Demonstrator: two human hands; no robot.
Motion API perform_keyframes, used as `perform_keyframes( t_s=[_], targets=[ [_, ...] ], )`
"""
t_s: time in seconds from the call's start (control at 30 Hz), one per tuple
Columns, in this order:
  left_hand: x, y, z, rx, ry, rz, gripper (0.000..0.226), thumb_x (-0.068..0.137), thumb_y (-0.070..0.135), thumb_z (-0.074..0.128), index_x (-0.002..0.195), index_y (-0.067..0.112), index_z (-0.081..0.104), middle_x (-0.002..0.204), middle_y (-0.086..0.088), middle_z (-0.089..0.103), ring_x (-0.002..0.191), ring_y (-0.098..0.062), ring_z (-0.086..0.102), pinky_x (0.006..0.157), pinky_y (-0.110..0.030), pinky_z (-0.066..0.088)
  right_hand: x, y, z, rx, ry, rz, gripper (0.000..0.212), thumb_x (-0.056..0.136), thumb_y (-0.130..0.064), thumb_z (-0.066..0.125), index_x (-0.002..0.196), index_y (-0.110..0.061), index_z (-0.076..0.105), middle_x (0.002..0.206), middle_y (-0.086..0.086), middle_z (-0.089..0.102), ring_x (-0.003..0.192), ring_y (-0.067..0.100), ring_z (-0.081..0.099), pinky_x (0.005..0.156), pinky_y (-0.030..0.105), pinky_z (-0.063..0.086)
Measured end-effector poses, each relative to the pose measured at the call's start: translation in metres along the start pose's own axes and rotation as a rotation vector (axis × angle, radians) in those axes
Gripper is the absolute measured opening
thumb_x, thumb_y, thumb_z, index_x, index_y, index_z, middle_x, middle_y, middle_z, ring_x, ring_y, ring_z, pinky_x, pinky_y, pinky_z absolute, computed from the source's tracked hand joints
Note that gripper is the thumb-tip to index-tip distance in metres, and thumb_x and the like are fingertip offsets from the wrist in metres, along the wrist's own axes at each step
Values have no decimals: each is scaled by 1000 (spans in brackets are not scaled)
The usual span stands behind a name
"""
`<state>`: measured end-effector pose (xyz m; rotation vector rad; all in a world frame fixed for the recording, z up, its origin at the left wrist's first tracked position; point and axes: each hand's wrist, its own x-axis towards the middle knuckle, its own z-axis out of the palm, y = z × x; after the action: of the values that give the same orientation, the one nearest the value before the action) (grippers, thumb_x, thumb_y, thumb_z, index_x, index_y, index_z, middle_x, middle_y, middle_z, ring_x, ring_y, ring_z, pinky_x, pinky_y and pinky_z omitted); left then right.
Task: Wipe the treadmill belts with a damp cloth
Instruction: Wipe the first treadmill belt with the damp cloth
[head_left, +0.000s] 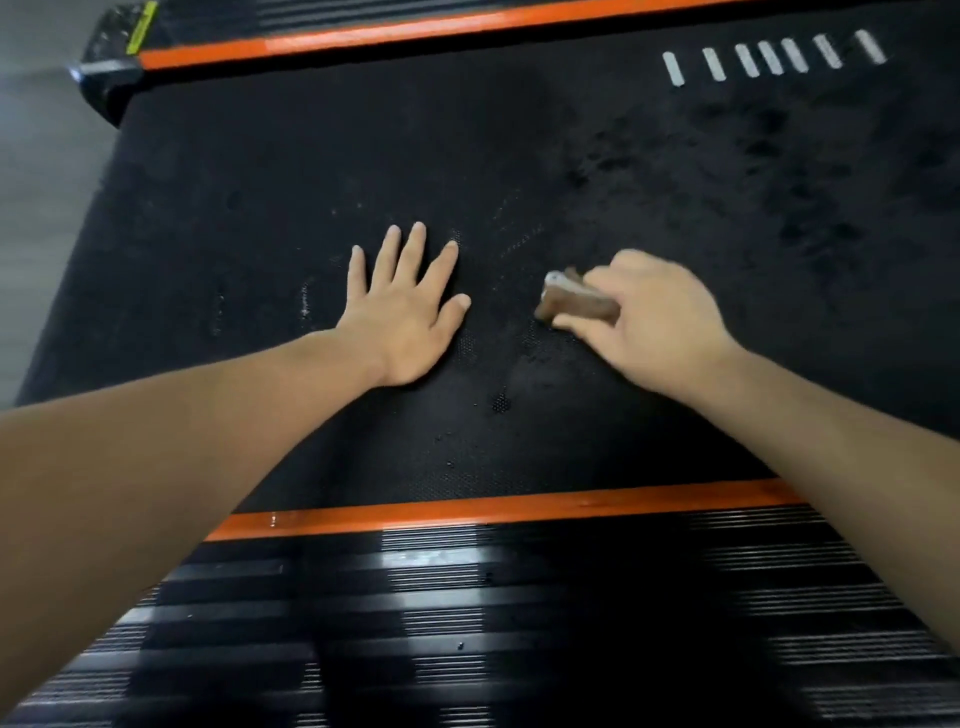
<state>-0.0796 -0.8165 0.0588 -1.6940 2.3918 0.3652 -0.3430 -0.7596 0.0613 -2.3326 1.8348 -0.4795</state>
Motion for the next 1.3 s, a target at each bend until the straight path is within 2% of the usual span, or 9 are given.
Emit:
perform_keyframes(
  t_s=[0.13,0.23,0.43,0.67,0.83,0.93,1.07,1.2,1.3],
  targets=[
    [6,9,0,-11,106,11,72,101,61,16,158,18,27,169,-18,10,159,-34,-4,125,-61,-9,40,25,-1,-85,159,293,44,91,-58,59,87,-14,61,89,11,55,83,37,60,72,40,47],
    [28,15,-5,-151,236,61,57,104,52,31,144,12,43,160,-16,26,158,-34,5,126,-60,-4,18,-3,14,-10,119,55,42,88,-55,60,77,-14,60,79,5,51,69,28,54,62,35,40],
    [66,18,-2,-133,196,43,59,109,48,26,164,30,15,174,-9,-1,159,-33,-12,126,-57,-10,60,32,0,-47,126,272,38,90,-54,64,81,-17,57,85,0,49,76,26,55,67,33,37],
    [66,20,7,-65,255,34,65,103,51,16,163,27,21,173,-13,7,159,-37,-2,125,-62,-3,23,-1,4,83,-61,-60,41,89,-54,64,74,-16,59,75,-3,45,62,17,45,60,32,36],
    [72,26,0,-143,239,-31,58,104,47,27,158,27,34,171,-11,15,159,-35,1,125,-63,-2,96,55,1,-66,113,248,36,91,-55,61,82,-21,52,84,1,45,81,32,56,67,36,38],
    [79,39,-1,-229,283,-104,48,106,44,37,151,27,39,169,-10,18,159,-34,0,123,-65,-4,80,38,5,-16,113,99,34,89,-51,64,79,-20,53,81,-1,42,71,27,51,63,35,36],
    [80,42,7,-136,289,-126,61,105,50,24,163,32,16,173,-7,3,159,-31,-9,124,-63,-7,65,42,-2,70,-29,-135,40,88,-57,59,76,-18,57,76,-4,44,63,20,48,60,32,34],
    [81,42,8,-107,278,-134,60,106,50,20,164,35,15,174,-3,1,159,-29,-9,124,-62,-8,127,78,-5,-63,104,168,38,91,-58,59,85,-20,56,87,2,46,87,37,60,74,40,43],
    [79,43,7,-112,284,-141,60,106,49,21,163,36,18,174,-2,3,159,-28,-8,125,-61,-8,98,50,4,30,86,13,33,91,-52,64,81,-22,55,82,-1,43,72,28,52,66,35,37]
  ],
)
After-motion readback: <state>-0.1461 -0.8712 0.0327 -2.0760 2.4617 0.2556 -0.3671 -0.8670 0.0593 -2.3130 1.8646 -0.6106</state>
